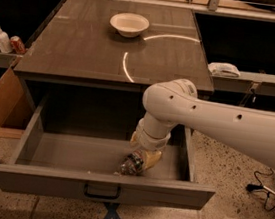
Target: Pick water bottle from top drawer and place on counter
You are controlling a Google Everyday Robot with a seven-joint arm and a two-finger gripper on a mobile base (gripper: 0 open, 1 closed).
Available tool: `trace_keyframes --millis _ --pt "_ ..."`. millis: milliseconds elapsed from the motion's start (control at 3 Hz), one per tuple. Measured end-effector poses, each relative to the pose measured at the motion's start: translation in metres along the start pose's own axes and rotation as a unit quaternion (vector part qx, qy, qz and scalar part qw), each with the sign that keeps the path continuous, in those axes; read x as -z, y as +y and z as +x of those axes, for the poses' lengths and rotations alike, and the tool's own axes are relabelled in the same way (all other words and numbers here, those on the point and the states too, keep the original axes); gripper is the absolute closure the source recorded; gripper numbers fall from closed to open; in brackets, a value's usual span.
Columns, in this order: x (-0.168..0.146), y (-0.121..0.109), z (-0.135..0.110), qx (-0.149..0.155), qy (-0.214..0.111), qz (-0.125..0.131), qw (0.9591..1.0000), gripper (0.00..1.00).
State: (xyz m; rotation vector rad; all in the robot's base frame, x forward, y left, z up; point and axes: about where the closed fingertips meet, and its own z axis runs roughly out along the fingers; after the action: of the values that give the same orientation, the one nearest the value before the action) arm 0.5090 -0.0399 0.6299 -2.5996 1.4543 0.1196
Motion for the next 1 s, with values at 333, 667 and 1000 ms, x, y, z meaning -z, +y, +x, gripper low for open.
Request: trace_keyframes --millis 333,667,1000 --pt "0.011 0.001 -0.002 -0.001 -0.011 0.011 0.9999 0.67" --pt "0.036 0.002 -0.003 0.005 -0.028 0.039 0.9988 0.90" --pt "0.074 0.000 -0.014 0.017 -0.042 0.058 0.9973 1.00"
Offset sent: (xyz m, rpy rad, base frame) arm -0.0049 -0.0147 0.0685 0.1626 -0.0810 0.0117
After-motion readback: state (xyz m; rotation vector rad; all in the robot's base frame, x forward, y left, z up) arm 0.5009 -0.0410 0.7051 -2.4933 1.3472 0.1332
